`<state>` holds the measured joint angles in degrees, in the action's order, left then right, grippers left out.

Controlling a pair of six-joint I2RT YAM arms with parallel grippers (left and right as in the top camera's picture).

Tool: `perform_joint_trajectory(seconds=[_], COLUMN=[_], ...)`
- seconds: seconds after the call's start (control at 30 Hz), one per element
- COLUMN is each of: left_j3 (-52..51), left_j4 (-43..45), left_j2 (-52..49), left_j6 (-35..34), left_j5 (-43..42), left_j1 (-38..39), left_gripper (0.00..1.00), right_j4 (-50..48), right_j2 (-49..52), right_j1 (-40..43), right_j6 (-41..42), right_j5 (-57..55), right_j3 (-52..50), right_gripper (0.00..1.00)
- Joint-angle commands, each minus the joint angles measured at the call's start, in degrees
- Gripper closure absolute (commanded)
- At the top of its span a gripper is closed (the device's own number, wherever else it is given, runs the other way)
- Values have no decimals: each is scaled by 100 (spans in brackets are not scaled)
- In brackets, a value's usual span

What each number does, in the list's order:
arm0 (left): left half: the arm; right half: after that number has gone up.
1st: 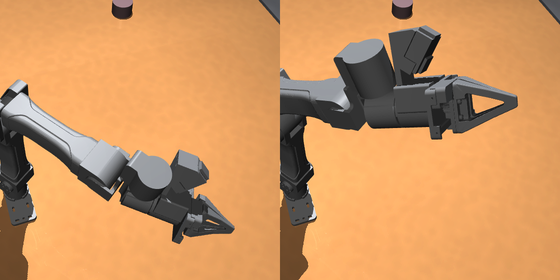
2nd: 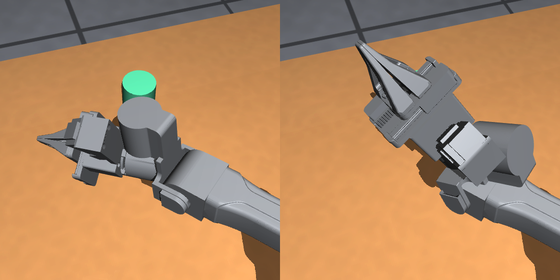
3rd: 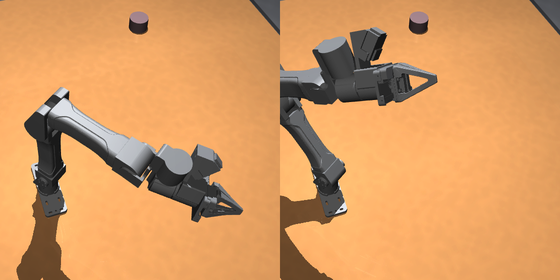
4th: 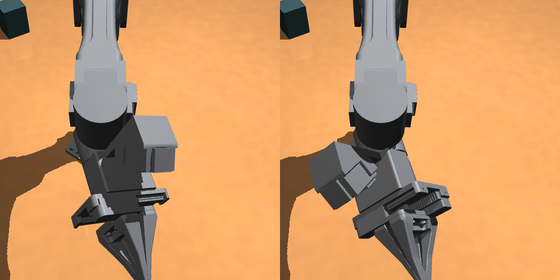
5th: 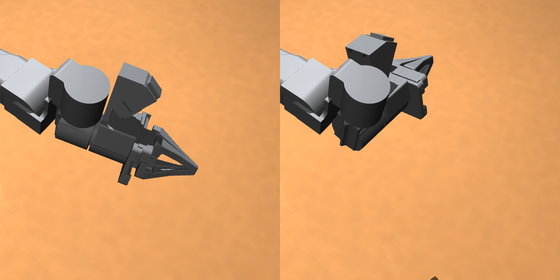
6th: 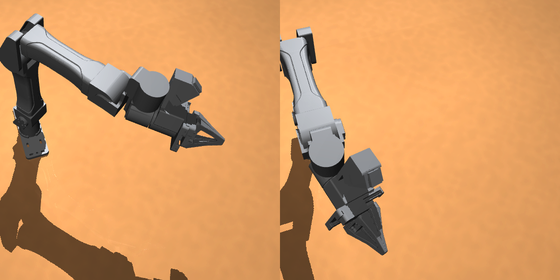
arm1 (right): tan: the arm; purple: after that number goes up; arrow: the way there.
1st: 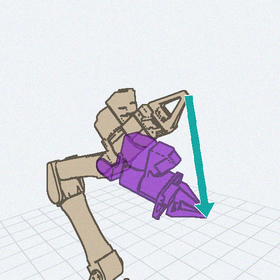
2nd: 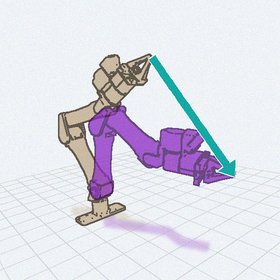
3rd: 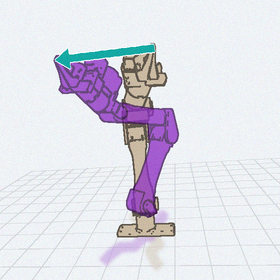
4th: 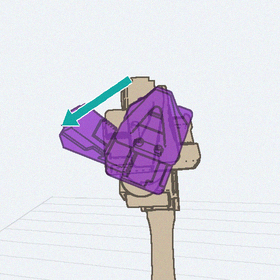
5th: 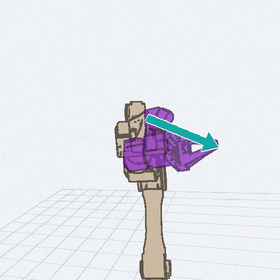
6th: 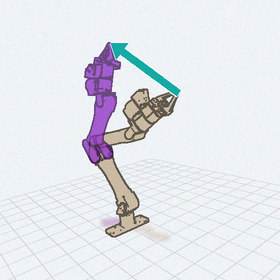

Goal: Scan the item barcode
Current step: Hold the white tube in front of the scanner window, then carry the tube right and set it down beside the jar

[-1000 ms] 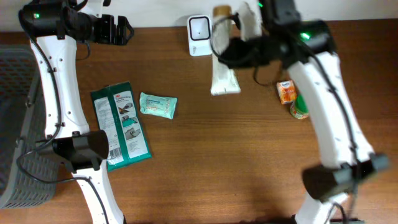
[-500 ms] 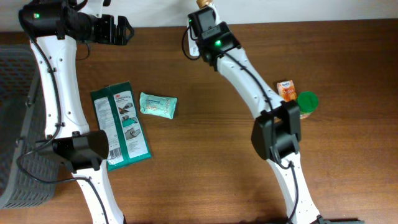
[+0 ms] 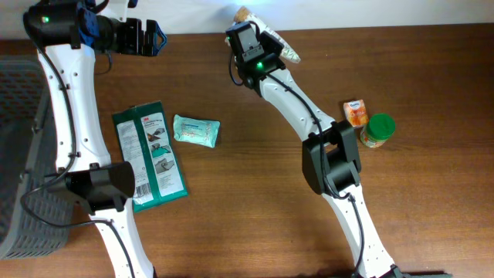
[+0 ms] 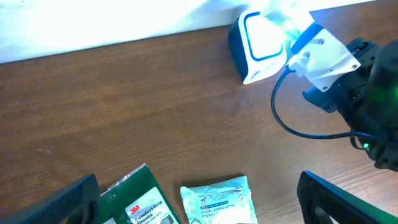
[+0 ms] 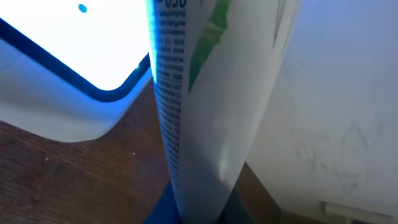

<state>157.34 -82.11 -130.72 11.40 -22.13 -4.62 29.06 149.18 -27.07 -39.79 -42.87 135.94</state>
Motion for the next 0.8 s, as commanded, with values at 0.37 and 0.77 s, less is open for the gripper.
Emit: perform_joint_trajectory(seconds=[0.37, 0.77], left_j3=[44, 44], left_j4=[-7, -7], left_j2=[57, 57], left_j6=[92, 92], left_j5=[-59, -61], left_j1=[-4, -4], left_gripper=[1, 1], right_j4=[-166, 1340], right_j2=[-118, -1464], right_j1=[-216, -151], right_j6=[-20, 1585], right_j5=[-280, 1174], right_j3=[166, 166], right_gripper=[96, 96])
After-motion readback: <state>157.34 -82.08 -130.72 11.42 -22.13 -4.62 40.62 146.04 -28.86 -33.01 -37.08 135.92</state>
